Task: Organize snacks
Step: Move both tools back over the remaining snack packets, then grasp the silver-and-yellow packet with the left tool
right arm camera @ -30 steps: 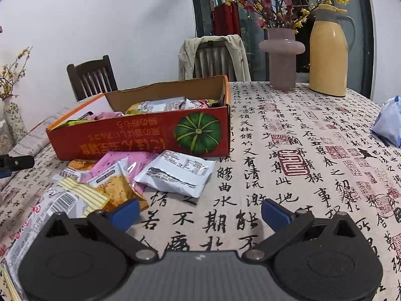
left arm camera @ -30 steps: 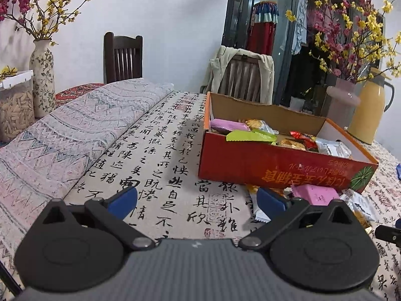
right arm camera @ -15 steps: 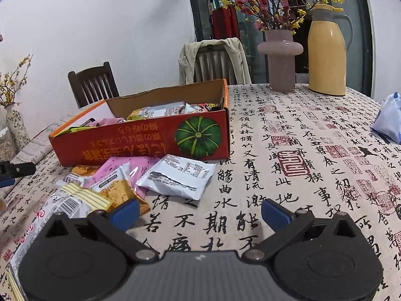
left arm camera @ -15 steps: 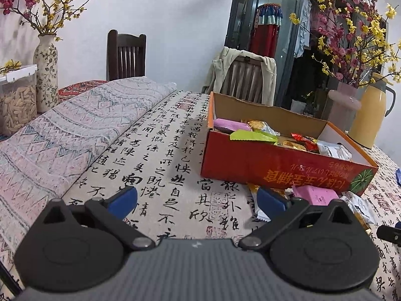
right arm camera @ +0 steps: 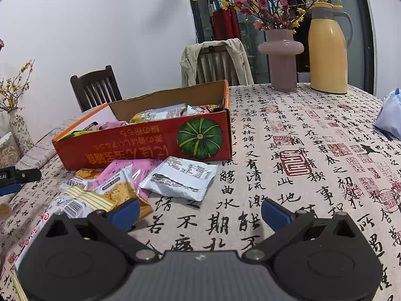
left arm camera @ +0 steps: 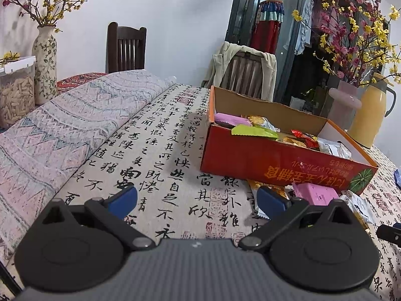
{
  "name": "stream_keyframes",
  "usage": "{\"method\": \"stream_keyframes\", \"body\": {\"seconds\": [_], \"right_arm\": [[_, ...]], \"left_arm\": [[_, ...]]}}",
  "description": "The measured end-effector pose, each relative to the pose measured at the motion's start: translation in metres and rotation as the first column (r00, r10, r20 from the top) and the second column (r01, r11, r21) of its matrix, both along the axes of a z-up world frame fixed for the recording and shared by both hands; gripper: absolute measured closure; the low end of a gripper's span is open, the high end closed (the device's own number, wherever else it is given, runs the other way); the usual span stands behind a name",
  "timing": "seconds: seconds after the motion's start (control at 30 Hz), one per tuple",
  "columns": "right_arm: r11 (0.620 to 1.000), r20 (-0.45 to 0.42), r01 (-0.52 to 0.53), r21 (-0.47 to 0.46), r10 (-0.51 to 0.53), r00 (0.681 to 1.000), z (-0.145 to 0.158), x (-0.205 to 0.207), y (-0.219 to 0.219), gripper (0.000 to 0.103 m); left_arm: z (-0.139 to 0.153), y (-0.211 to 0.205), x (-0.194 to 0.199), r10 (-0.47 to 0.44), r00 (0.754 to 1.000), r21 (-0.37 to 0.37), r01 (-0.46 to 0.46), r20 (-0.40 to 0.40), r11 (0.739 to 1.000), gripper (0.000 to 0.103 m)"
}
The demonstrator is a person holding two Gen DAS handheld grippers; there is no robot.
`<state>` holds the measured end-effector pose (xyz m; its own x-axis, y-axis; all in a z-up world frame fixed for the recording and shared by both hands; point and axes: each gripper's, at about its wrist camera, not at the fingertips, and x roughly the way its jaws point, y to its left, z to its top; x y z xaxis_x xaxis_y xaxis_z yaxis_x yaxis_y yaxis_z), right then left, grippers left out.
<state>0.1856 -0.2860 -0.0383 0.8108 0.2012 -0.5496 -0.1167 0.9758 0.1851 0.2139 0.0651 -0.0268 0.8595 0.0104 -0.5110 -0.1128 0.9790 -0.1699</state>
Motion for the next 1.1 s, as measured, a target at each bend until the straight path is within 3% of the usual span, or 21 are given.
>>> {"method": "stream_keyframes", "body": {"seconds": [0.43, 0.67, 0.77, 1.1], "right_arm": [[1.0, 0.002, -0.011, 0.013, 0.011, 1.0, 0.0, 0.0, -0.001, 0.0], [1.0, 0.014, -0.008, 0.024, 0.008, 1.0, 0.001, -0.002, -0.003, 0.0], [0.999, 0.024, -0.006, 0.035, 0.005, 1.0, 0.001, -0.004, -0.004, 0.0], [0.998, 0.039, -0.003, 0.056, 0.001, 0.999, 0.002, -0.006, -0.007, 0.0]], "left_arm": [[-0.002, -0.003, 0.005, 0.001, 1.0, 0.017, -0.001, -0.026, 1.0, 0.0], [0.006, -0.01, 0.002, 0.044, 0.998, 0.071, -0.042, -0.034, 0.997, 0.0], [0.017, -0.02, -0.007, 0.009, 1.0, 0.053, -0.008, -0.025, 0.999, 0.0], [0.036, -0.073, -0.024, -0.112, 0.993, 0.095, 0.115, -0.034, 0.989, 0.0]]}}
